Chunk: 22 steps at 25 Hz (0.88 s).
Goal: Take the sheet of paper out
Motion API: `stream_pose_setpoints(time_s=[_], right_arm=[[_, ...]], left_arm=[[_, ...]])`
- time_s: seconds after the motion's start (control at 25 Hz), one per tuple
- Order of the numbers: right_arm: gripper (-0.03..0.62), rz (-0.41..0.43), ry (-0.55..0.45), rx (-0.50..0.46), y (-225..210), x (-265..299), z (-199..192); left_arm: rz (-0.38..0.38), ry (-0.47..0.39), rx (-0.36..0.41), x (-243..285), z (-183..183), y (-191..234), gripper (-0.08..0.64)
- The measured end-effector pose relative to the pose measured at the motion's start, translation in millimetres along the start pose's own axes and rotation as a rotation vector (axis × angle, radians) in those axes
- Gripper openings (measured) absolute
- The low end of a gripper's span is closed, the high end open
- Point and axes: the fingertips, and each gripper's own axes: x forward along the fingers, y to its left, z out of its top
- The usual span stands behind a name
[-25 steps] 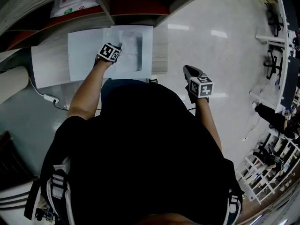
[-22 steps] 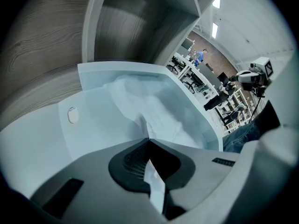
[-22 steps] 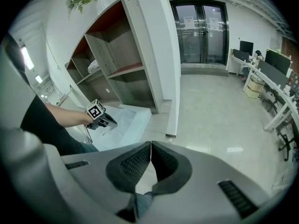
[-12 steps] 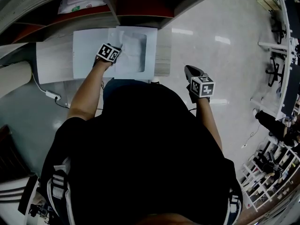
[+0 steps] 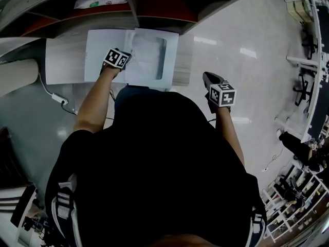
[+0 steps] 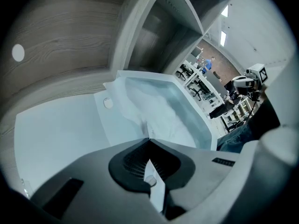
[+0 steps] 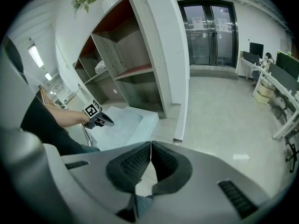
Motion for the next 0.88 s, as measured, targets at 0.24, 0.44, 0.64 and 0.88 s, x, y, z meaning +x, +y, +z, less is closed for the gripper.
stream_pose_setpoints(time_s=[0.24, 0.44, 0.64, 0.88], right_arm=[[0.014, 0.025, -0.009, -0.025, 7, 4, 6], [0.014, 0.048, -0.018, -0.042, 11, 9, 11], [0.014, 0.078, -0.026, -0.072, 20, 13, 17], [0.014, 0.117, -0.036, -0.107, 29, 20, 24]], left_arm=[[0.042, -0.025, -0.016, -20, -10, 8, 0.021], [0.073, -0.050, -0.044, -38, -17, 13, 0.021], [0.100, -0.085, -0.083, -58, -27, 14, 0.021], [0.140, -0.129, -0.123, -82, -37, 18, 0.021]])
